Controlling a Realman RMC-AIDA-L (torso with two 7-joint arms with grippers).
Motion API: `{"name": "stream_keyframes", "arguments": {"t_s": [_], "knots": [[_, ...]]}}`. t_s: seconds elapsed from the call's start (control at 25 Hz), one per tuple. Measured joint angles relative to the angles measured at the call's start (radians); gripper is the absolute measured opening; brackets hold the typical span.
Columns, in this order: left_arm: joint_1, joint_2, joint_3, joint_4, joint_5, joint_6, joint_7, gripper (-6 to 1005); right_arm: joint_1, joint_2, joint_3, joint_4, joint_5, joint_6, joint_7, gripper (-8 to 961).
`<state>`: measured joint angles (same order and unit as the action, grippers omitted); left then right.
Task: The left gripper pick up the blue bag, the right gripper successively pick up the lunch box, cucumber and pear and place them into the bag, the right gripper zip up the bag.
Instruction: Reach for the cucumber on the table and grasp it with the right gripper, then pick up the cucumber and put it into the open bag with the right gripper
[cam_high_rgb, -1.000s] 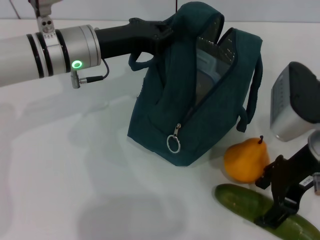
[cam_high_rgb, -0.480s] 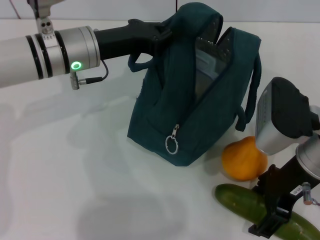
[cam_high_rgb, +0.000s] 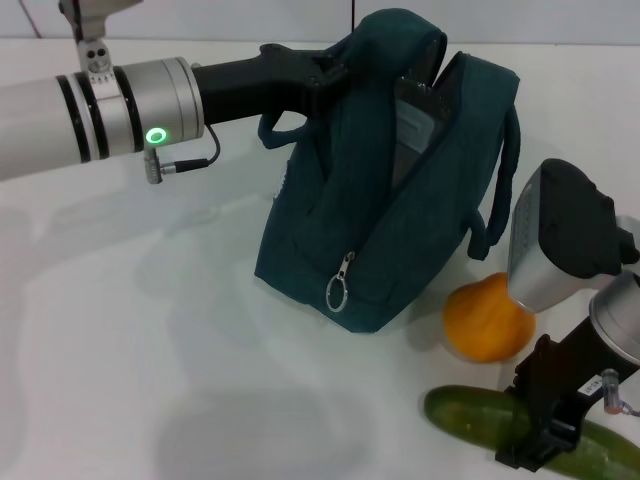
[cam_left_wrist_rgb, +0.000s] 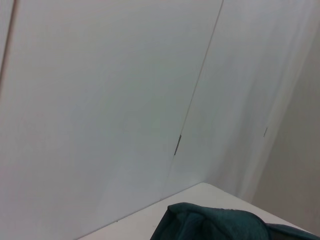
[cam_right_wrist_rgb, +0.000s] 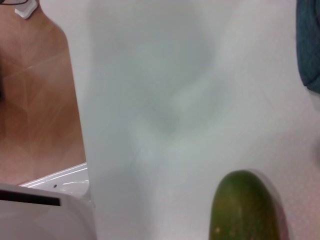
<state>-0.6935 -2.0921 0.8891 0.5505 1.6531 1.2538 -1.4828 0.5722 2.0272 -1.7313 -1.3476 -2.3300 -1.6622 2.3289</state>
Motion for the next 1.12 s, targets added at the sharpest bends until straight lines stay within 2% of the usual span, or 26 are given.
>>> {"name": "stream_keyframes", "arguments": {"t_s": [0.12,0.24,0.4,0.56,0.6,0.68,0.76,0.88,1.12], "knots": [[0.002,0.0,0.001,0.0,0.0,0.0,0.001,55,0.0,0.0,0.004,-0.002,0.001,0.006,0.009,725],[0.004,0.0,0.001,0.0,0.0,0.001,0.001,55,-0.002,0.0,0.01,-0.01,0.004,0.007,0.01,592],[0.006,0.0,0.001,0.0,0.0,0.002,0.001,55,-0.003,-0.003,0.036,-0.019,0.019,0.002,0.007,549],[0.007,0.0,0.001,0.0,0.0,0.005,0.001,54,-0.005,-0.011,0.158,-0.018,0.142,-0.054,-0.062,544],[0.007,0.0,0.001,0.0,0.0,0.006,0.001,54,-0.005,-0.011,0.158,-0.018,0.142,-0.054,-0.062,547],[0.008,0.0,0.001,0.0,-0.003,0.007,0.001,54,-0.016,-0.011,0.336,0.008,0.276,-0.157,-0.182,551],[0.01,0.0,0.001,0.0,-0.013,0.008,0.001,54,-0.02,-0.011,0.41,0.024,0.319,-0.194,-0.221,555],[0.012,0.0,0.002,0.0,-0.03,0.011,0.001,54,-0.029,-0.012,0.575,0.07,0.382,-0.254,-0.295,562],[0.011,0.001,0.004,0.004,-0.043,0.04,0.001,54,-0.04,-0.014,0.824,0.225,0.549,-0.265,-0.481,575]]}}
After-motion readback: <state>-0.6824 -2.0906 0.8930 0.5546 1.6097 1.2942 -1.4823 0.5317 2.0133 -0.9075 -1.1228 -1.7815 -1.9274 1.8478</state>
